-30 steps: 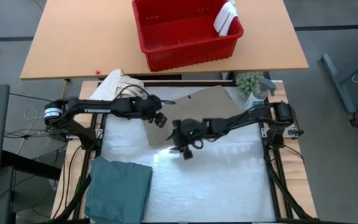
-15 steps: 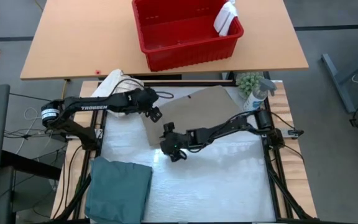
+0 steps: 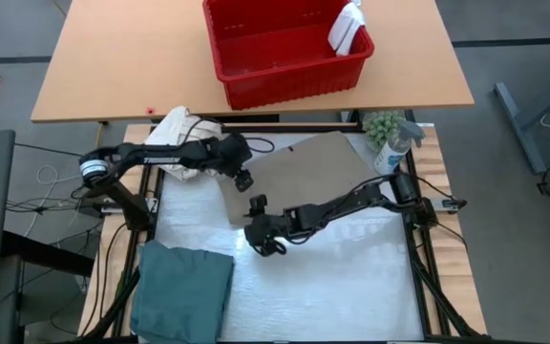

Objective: Fold Laundry from Bin
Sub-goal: Fold the brown shorts

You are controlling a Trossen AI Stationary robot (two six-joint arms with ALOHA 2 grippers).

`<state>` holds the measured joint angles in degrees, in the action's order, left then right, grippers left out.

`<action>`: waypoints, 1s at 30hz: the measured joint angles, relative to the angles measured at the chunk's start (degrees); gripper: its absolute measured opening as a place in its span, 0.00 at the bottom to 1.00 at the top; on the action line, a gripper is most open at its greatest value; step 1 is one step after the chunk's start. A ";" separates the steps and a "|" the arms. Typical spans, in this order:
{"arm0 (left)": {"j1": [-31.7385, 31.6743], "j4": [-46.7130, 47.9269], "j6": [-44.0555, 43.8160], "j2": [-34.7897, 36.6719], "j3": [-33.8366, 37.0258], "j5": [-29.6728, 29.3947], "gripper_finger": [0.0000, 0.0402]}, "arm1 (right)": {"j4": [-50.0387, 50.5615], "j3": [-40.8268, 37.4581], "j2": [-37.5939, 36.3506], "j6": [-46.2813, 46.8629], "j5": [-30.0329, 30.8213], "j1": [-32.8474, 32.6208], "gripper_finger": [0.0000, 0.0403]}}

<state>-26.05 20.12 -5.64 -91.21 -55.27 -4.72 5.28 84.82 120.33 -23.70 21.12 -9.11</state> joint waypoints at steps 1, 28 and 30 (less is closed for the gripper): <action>0.01 0.02 0.63 -0.43 0.03 0.02 0.61 | -0.25 0.00 0.02 -0.22 -0.03 -0.38 0.70; -4.81 -1.64 13.54 -8.38 0.04 5.75 0.61 | 18.40 26.55 20.23 2.48 11.73 3.47 0.81; -4.89 -1.62 13.43 -8.38 0.04 5.97 0.61 | 22.06 28.84 21.89 2.50 12.65 3.35 0.81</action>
<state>-30.94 18.50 7.79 -99.59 -55.22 1.26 27.34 113.66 142.22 -21.20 33.77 -5.76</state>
